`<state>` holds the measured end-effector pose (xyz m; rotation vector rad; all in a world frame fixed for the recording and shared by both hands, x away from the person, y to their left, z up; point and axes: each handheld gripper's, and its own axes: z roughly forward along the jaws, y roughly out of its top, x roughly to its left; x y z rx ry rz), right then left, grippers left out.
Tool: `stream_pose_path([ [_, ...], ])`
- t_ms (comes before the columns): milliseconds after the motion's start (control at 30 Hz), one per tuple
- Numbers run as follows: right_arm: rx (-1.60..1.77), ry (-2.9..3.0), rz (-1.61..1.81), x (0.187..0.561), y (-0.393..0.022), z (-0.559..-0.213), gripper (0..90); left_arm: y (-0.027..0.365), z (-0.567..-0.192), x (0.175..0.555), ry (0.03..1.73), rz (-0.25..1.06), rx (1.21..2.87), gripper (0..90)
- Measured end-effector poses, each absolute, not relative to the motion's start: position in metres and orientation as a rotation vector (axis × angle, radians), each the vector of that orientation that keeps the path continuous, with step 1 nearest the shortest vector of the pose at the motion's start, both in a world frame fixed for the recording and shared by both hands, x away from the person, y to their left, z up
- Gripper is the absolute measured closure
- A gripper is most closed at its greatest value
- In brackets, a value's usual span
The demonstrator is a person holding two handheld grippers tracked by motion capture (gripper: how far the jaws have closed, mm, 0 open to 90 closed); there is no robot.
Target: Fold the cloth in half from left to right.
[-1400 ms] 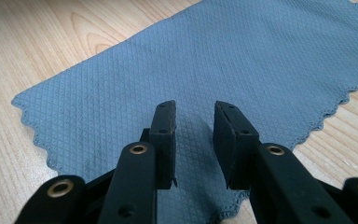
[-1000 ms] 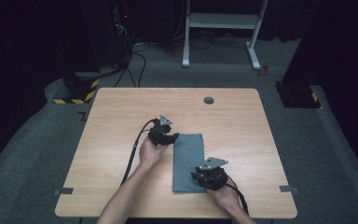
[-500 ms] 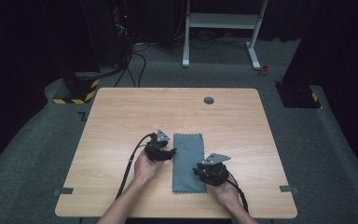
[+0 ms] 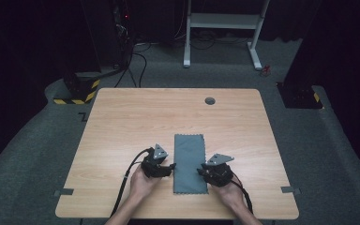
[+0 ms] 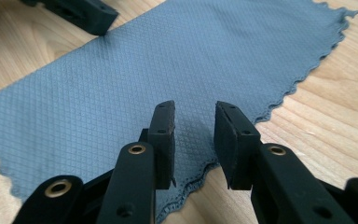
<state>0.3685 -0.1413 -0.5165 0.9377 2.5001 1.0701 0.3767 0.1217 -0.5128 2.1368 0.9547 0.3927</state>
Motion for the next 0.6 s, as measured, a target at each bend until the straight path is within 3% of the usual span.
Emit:
stream_pose_path([
  [300, 0.891, 2.533, 1.065, 0.362, -0.138, -0.519, 66.1, 0.106, -0.516, 0.349, 0.876, 0.428, 2.209, 41.8],
  [400, 0.904, 2.518, 1.084, 0.359, -0.142, -0.517, 65.5, 0.113, -0.519, 0.342, 0.896, 0.368, 2.158, 40.9],
  [600, 0.886, 2.532, 1.059, 0.353, -0.145, -0.519, 62.5, 0.116, -0.525, 0.331, 0.898, 0.394, 2.139, 38.3],
])
